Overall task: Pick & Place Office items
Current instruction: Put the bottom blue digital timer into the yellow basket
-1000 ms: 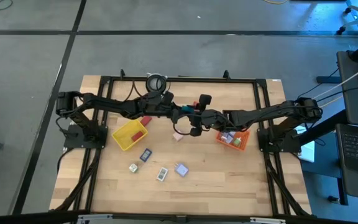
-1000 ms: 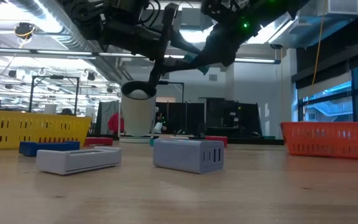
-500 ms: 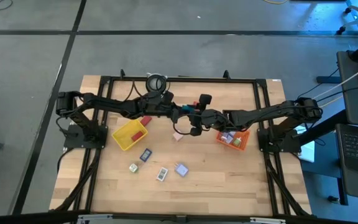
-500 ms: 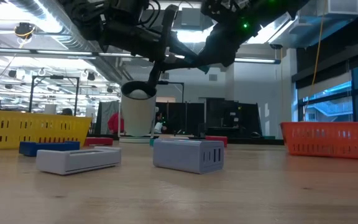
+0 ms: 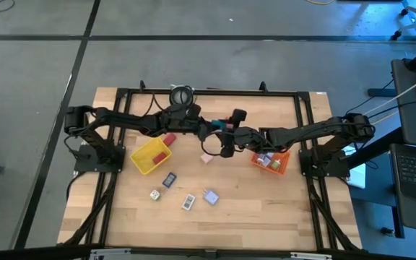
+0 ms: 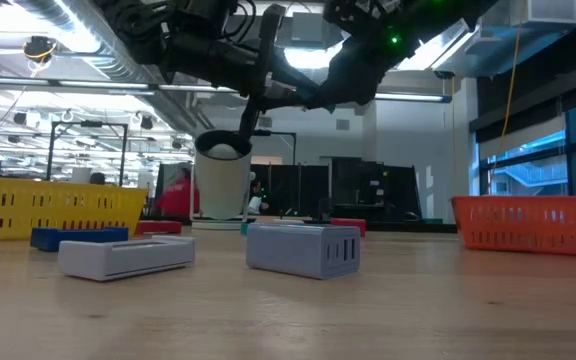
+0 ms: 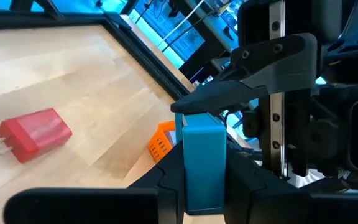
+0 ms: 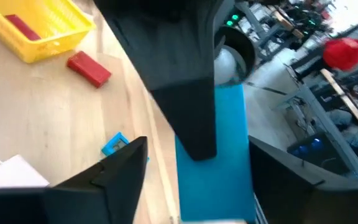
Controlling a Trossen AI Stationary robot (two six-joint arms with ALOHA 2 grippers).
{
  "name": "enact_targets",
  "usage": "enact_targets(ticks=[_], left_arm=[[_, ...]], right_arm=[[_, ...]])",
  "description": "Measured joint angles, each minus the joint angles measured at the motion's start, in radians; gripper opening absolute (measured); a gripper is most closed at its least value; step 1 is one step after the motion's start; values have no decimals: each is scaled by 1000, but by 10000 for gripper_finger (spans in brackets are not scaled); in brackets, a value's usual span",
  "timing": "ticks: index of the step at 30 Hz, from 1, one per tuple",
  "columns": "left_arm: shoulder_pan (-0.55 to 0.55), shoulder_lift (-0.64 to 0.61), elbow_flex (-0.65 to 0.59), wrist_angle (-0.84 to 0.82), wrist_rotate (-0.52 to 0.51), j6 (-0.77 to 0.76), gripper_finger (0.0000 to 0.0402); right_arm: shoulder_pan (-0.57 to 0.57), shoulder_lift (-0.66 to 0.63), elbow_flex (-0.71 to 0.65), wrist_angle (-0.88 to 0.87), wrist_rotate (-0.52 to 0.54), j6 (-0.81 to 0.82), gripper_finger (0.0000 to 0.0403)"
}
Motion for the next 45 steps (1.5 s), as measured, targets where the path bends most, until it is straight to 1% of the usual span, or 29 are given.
enact_targets(ticks=[2, 4, 9, 12, 14, 15, 18, 20, 22, 24, 26, 29, 30, 35, 39, 42, 45], left_arm=[[9, -16, 0, -5, 3, 8, 59], [16, -33, 0, -8, 6, 22, 59], [46, -113, 0, -61, 22, 76, 59], [68, -188, 0, -140, 36, 122, 59], [79, -251, 0, -231, 52, 164, 59], [83, -289, 0, -280, 55, 187, 59], [90, -437, 0, -426, 49, 298, 59], [84, -548, 0, -519, -9, 364, 59], [59, -657, -10, -576, -98, 425, 59], [24, -767, -39, -599, -172, 465, 59], [-11, -867, -86, -593, -236, 477, 59], [-59, -988, -170, -575, -325, 479, 59], [-73, -1018, -200, -570, -337, 479, 59], [-123, -1104, -315, -555, -338, 470, 59], [-154, -1125, -341, -583, -336, 469, 59], [-174, -1129, -341, -657, -341, 459, 59], [-195, -1127, -341, -760, -394, 408, 59]], right_arm=[[0, -6, 0, -7, 26, -1, 272], [5, -19, 0, -5, 44, -18, 276], [25, -73, 0, -15, 107, -61, 271], [35, -133, 0, -70, 122, -67, 262], [40, -184, 0, -132, 115, -16, 256], [42, -217, 0, -161, 94, 23, 253], [41, -323, 0, -260, -36, 165, 246], [41, -397, 0, -326, -91, 254, 241], [42, -467, -1, -369, -140, 313, 237], [47, -533, -20, -373, -195, 323, 232], [49, -595, -57, -372, -245, 299, 227], [48, -694, -128, -349, -319, 288, 217], [48, -728, -159, -320, -343, 278, 214], [48, -899, -353, -158, -462, 270, 196], [48, -1048, -495, -72, -477, 317, 188], [48, -1127, -571, -58, -484, 360, 188], [48, -1176, -622, -46, -483, 398, 187]])
